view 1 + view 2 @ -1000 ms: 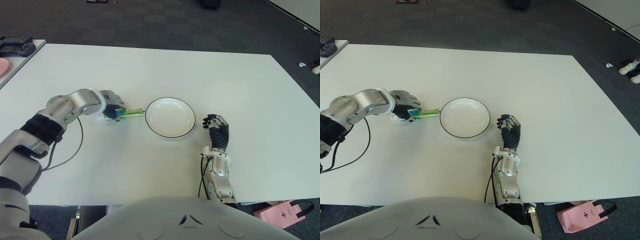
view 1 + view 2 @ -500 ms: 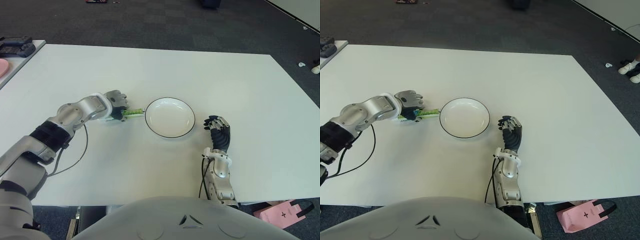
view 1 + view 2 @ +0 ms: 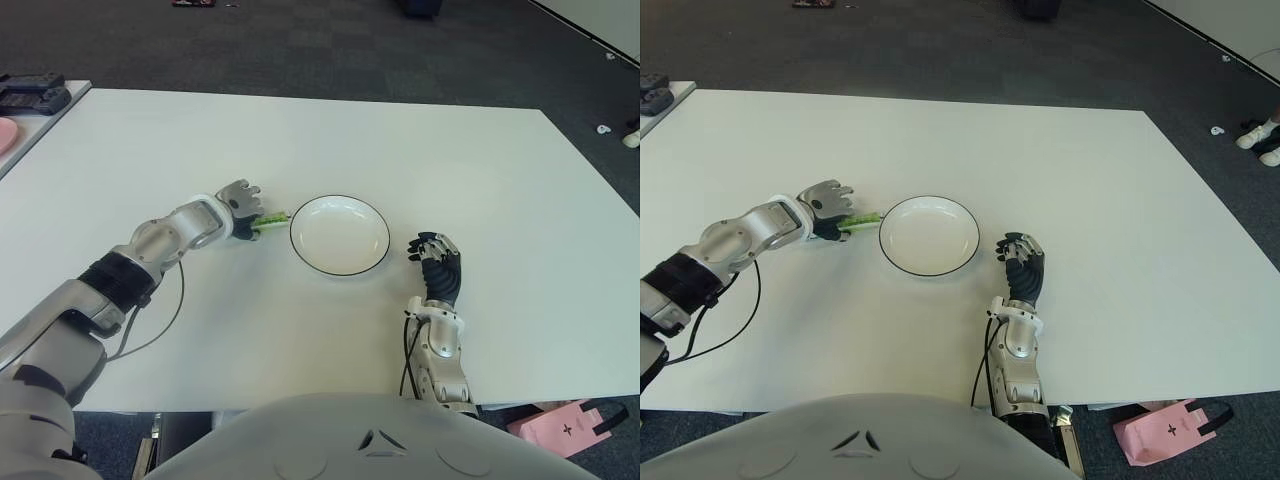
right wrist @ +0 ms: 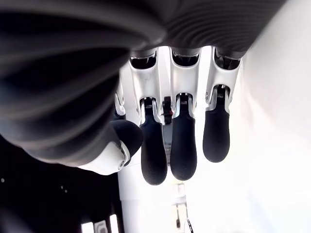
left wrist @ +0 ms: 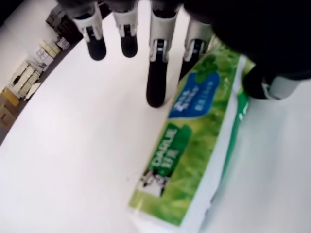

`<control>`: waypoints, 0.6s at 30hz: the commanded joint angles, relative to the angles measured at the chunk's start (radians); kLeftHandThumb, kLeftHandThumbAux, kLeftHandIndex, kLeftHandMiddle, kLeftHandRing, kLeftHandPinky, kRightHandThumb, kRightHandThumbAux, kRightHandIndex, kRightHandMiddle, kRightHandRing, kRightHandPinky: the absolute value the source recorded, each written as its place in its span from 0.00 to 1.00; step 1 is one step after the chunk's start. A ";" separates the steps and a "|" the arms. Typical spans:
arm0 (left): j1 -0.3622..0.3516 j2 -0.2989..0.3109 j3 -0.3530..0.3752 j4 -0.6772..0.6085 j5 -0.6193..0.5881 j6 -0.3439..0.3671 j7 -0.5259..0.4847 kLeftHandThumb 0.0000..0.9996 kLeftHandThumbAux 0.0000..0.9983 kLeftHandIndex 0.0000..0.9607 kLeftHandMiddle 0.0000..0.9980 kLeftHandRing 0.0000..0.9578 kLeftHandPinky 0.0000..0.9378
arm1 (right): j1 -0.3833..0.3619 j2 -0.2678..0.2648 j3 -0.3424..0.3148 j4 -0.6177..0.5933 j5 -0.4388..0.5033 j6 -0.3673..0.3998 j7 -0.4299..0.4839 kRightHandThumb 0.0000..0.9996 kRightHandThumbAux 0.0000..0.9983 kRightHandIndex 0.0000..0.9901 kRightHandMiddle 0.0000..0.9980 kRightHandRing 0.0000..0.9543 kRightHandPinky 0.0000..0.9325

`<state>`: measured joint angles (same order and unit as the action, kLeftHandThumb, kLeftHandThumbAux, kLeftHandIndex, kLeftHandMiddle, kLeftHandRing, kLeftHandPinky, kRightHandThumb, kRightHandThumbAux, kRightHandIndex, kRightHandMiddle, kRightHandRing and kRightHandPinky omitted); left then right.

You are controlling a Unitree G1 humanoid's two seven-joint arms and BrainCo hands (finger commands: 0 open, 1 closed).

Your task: Put the toothpaste on the table into the plate.

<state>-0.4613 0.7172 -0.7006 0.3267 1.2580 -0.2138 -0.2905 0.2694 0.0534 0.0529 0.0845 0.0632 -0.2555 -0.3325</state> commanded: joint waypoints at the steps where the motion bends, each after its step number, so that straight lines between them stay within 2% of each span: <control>1: 0.084 -0.036 -0.080 0.075 0.030 -0.018 -0.005 0.49 0.31 0.00 0.00 0.00 0.04 | 0.075 0.072 -0.007 0.072 0.011 0.032 -0.002 0.71 0.72 0.44 0.58 0.57 0.59; 8: 0.069 -0.062 -0.102 0.154 0.023 -0.020 0.044 0.50 0.34 0.00 0.07 0.09 0.20 | 0.077 0.073 -0.007 0.072 0.016 0.021 0.007 0.71 0.72 0.44 0.58 0.58 0.60; 12: 0.070 -0.070 -0.099 0.181 0.005 -0.022 0.078 0.54 0.38 0.04 0.16 0.21 0.35 | 0.079 0.074 -0.008 0.063 0.006 0.042 -0.007 0.71 0.72 0.44 0.58 0.58 0.59; 14: 0.074 -0.071 -0.091 0.183 -0.013 -0.025 0.078 0.55 0.38 0.05 0.17 0.23 0.37 | 0.080 0.073 -0.008 0.061 0.006 0.042 -0.006 0.71 0.72 0.44 0.58 0.58 0.58; 17: 0.086 -0.065 -0.067 0.174 -0.069 -0.040 0.055 0.57 0.40 0.14 0.24 0.28 0.40 | 0.082 0.071 -0.007 0.058 0.011 0.042 0.002 0.71 0.72 0.44 0.58 0.58 0.58; 18: 0.087 -0.062 -0.063 0.170 -0.084 -0.046 0.044 0.59 0.41 0.19 0.29 0.32 0.42 | 0.082 0.070 -0.007 0.057 0.013 0.044 0.004 0.71 0.72 0.44 0.58 0.57 0.58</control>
<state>-0.4826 0.6722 -0.7162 0.4445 1.2171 -0.1947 -0.1806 0.2753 0.0534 0.0485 0.0902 0.0636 -0.2716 -0.3284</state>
